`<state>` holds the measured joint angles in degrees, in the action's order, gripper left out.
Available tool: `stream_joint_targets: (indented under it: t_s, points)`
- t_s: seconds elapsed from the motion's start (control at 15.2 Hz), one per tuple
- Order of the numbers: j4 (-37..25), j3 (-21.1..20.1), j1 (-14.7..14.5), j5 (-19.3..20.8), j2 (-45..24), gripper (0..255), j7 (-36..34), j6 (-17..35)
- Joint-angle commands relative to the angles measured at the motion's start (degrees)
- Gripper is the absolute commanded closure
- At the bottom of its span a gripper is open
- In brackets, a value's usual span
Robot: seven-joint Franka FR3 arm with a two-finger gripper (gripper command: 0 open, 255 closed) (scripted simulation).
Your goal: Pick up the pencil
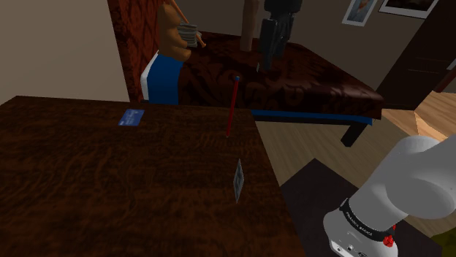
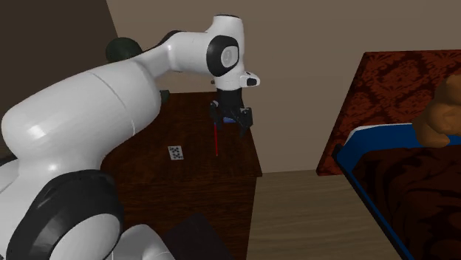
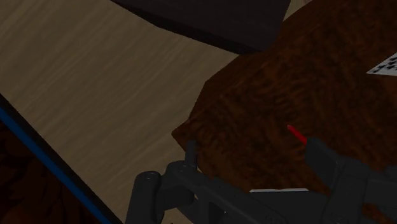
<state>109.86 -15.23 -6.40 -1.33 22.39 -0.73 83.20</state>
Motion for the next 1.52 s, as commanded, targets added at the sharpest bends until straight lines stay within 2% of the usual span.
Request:
stream_joint_targets:
  t_s: [0.0, 0.4, 0.92, 1.06, 1.12, 1.45]
  points:
    - [-4.3, -1.8, -0.9, -0.5, -3.7, 0, -1.0, -1.6]
    - [-17.5, -7.3, -3.9, -0.9, -15.1, 0, -4.6, -6.7]
    - [-9.9, -7.1, -4.0, -1.4, -13.4, 0, -4.1, -0.6]
    - [-9.9, -7.1, -4.0, -1.4, -13.4, 0, -4.1, -0.6]
    - [-9.9, -7.1, -4.0, -1.4, -13.5, 255, -4.1, -0.6]
    - [-9.9, -7.1, -4.0, -1.4, -13.5, 255, -4.1, -0.6]
